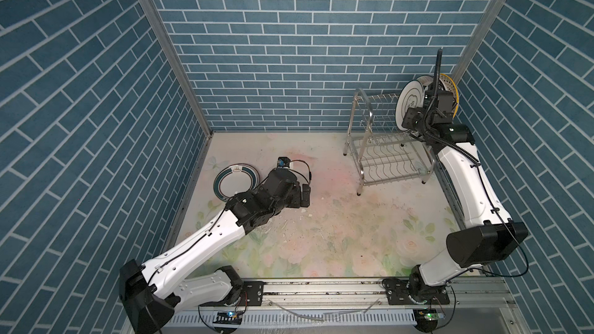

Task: Unload the plates from the dish rack
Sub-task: Pick up the plate from the dish rack.

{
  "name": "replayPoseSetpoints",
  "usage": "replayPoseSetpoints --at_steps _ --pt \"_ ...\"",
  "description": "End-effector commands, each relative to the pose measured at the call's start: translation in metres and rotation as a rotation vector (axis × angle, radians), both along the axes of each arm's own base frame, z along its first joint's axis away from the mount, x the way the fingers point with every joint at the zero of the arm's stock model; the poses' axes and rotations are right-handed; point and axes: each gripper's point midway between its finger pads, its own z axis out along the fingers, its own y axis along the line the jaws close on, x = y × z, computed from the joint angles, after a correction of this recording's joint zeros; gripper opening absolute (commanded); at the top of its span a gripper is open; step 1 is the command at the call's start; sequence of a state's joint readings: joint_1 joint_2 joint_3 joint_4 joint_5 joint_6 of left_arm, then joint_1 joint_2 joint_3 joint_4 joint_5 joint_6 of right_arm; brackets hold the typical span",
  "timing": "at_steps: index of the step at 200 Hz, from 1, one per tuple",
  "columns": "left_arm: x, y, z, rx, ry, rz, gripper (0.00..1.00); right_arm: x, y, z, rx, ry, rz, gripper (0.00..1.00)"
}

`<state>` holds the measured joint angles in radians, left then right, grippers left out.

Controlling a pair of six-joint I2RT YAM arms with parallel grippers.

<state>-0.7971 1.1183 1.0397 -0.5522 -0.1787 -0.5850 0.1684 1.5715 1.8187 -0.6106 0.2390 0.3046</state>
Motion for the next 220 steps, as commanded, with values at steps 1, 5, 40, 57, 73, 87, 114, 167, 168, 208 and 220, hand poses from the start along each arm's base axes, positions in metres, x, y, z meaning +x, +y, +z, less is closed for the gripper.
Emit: replayPoseSetpoints --at_steps 1,5,40,57,73,87,114,167,168,208,220 --pt "0.002 0.005 0.007 -0.029 -0.028 0.02 0.99 -0.014 -0.002 0.044 -0.015 -0.13 0.013 0.01" --pt "0.001 0.005 0.008 -0.031 -0.028 0.017 0.99 -0.015 -0.002 0.046 -0.014 -0.134 0.015 0.01" --pt "0.0 0.007 0.011 -0.048 -0.017 0.02 0.99 -0.039 -0.004 0.079 0.004 -0.208 0.025 0.01" --pt "-0.002 0.011 0.013 -0.04 -0.014 0.025 0.99 -0.056 -0.004 0.094 0.02 -0.245 0.035 0.02" --pt "-0.002 0.014 0.013 -0.039 -0.015 0.032 0.99 -0.076 -0.007 0.108 0.05 -0.282 0.031 0.01" --pt "-0.002 0.015 0.01 -0.045 -0.006 0.034 0.99 -0.097 -0.009 0.119 0.084 -0.32 0.03 0.01" --pt "-0.002 0.011 0.002 -0.04 0.015 0.013 0.99 -0.139 -0.018 0.124 0.103 -0.36 0.02 0.02" --pt "0.005 0.004 -0.031 -0.079 0.056 -0.01 0.99 -0.218 -0.044 0.071 0.113 -0.319 -0.064 0.02" --pt "0.005 0.004 -0.031 -0.08 0.057 -0.01 0.99 -0.22 -0.045 0.071 0.114 -0.32 -0.066 0.02" --pt "0.007 -0.003 -0.061 -0.103 0.098 -0.025 0.99 -0.265 -0.058 0.002 0.135 -0.218 -0.117 0.02" --pt "0.008 -0.003 -0.073 -0.105 0.113 -0.024 0.99 -0.276 -0.06 -0.022 0.139 -0.165 -0.13 0.01"
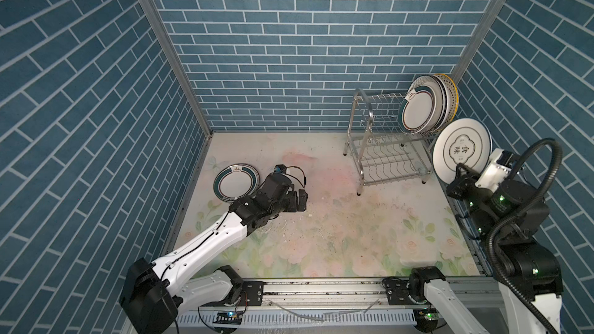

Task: Unload the plates from the dish rack
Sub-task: Pick up the plate from the dish rack, then place the plate among the plates.

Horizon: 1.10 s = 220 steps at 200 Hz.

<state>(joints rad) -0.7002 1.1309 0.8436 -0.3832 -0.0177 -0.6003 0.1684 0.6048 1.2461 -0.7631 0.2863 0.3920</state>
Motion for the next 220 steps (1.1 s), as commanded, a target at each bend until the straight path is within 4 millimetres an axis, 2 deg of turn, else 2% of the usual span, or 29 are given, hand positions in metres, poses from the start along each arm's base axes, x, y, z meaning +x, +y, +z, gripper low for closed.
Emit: replayPoseSetpoints --at_steps 1,19,33,42,50,108,131,155,190,220 --pt "0.004 -0.006 -0.013 -0.044 0.006 -0.009 0.99 -0.02 -0.009 -0.042 0.042 0.089 -0.05 0.01" --pt "0.001 -0.004 -0.03 -0.03 0.037 -0.007 0.99 -0.034 -0.013 -0.076 0.057 0.164 -0.073 0.01" --pt "-0.001 -0.003 -0.042 -0.033 0.053 -0.003 0.99 -0.04 -0.009 -0.099 0.088 0.216 -0.055 0.01" --pt "-0.001 -0.002 -0.043 -0.044 0.05 0.002 0.99 -0.041 -0.002 -0.113 0.116 0.249 -0.028 0.0" --pt "-0.005 0.002 -0.056 -0.036 0.07 0.007 0.99 -0.041 0.003 -0.124 0.146 0.277 -0.008 0.0" --pt "-0.016 0.003 -0.076 -0.058 0.092 -0.008 0.99 -0.042 0.06 -0.191 0.347 0.457 0.233 0.0" --pt "-0.019 0.003 -0.079 -0.081 0.089 -0.01 0.99 -0.038 0.092 -0.205 0.45 0.517 0.381 0.0" --pt "-0.023 -0.001 -0.076 -0.106 0.092 -0.036 0.99 -0.032 0.121 -0.21 0.545 0.568 0.519 0.0" --pt "-0.025 -0.021 -0.066 -0.217 0.094 -0.096 0.99 -0.022 0.143 -0.212 0.64 0.573 0.627 0.0" --pt "-0.024 -0.029 -0.065 -0.252 0.094 -0.114 0.99 -0.014 0.16 -0.217 0.716 0.58 0.714 0.0"
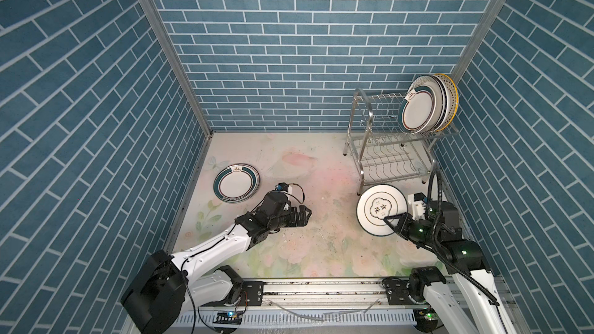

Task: Unload the plates from the dish rack
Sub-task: Place the plate among the plates.

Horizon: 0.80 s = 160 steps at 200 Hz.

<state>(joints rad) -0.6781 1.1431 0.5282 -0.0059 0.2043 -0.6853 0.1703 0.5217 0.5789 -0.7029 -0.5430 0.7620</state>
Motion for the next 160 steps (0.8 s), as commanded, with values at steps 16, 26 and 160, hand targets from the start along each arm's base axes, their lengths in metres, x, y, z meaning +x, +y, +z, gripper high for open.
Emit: replayPoseSetpoints --at_steps 16,26,160 --pt "0.003 -0.014 0.007 -0.091 -0.013 -0.029 0.99 0.016 0.029 0.016 0.176 -0.058 0.095 0.0" --pt "0.004 -0.016 0.009 -0.117 -0.016 -0.029 0.99 0.019 0.032 0.015 0.192 -0.056 0.104 0.0" --pt "0.022 0.001 0.01 -0.306 -0.029 -0.011 0.99 0.074 0.155 0.014 0.267 -0.076 0.319 0.0"
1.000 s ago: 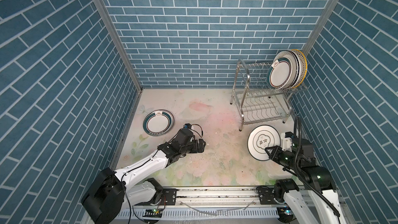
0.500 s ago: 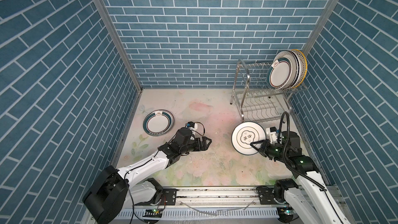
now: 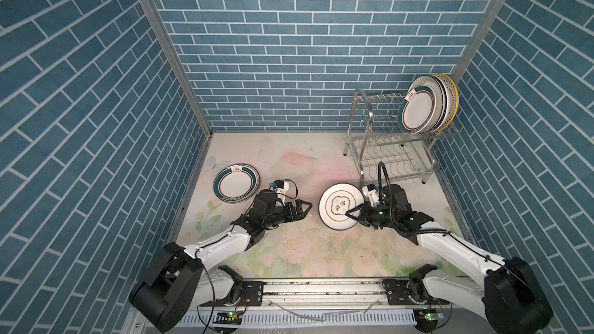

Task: Unload the plates from the dish rack
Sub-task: Place the plate among the plates.

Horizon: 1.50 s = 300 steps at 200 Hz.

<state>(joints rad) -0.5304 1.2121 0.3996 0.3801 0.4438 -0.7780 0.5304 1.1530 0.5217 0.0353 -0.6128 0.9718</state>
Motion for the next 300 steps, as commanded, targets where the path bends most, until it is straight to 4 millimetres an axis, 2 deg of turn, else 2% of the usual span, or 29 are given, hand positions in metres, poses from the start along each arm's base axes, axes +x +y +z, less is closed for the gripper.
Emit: replayPoseSetpoints --at_steps 1,69,101,127,169,198,226,234,249,258,293,300 --pt "0.002 0.003 0.004 -0.042 -0.015 -0.009 0.99 0.033 0.034 0.062 0.152 -0.178 0.003 0.0" --pt "0.011 0.008 0.012 -0.106 -0.038 0.003 0.99 0.031 0.09 0.066 0.237 -0.177 0.106 0.0" --pt "0.012 0.013 0.016 -0.113 -0.044 0.019 0.99 0.03 0.104 0.065 0.285 -0.162 0.131 0.01" --pt "0.012 0.017 0.024 -0.138 -0.063 0.026 0.93 0.03 0.113 0.064 0.318 -0.147 0.148 0.01" --pt "0.017 0.027 0.031 -0.158 -0.083 0.073 0.64 0.03 0.124 0.07 0.358 -0.148 0.174 0.03" --pt "0.02 0.027 0.034 -0.167 -0.075 0.07 0.49 0.03 0.131 0.069 0.357 -0.148 0.189 0.04" --pt "0.021 0.028 0.036 -0.177 -0.072 0.068 0.39 0.03 0.135 0.069 0.36 -0.144 0.197 0.04" --pt "0.022 0.029 0.038 -0.179 -0.075 0.07 0.33 0.03 0.136 0.07 0.361 -0.147 0.201 0.04" --pt "0.022 0.03 0.039 -0.18 -0.071 0.074 0.31 0.028 0.138 0.072 0.366 -0.15 0.214 0.04" --pt "0.023 0.03 0.04 -0.18 -0.073 0.073 0.26 0.028 0.139 0.072 0.362 -0.152 0.219 0.04" --pt "0.025 0.033 0.039 -0.18 -0.066 0.076 0.16 0.029 0.144 0.07 0.356 -0.151 0.232 0.1" --pt "0.025 0.034 0.038 -0.182 -0.063 0.078 0.09 0.03 0.145 0.069 0.355 -0.151 0.235 0.12"
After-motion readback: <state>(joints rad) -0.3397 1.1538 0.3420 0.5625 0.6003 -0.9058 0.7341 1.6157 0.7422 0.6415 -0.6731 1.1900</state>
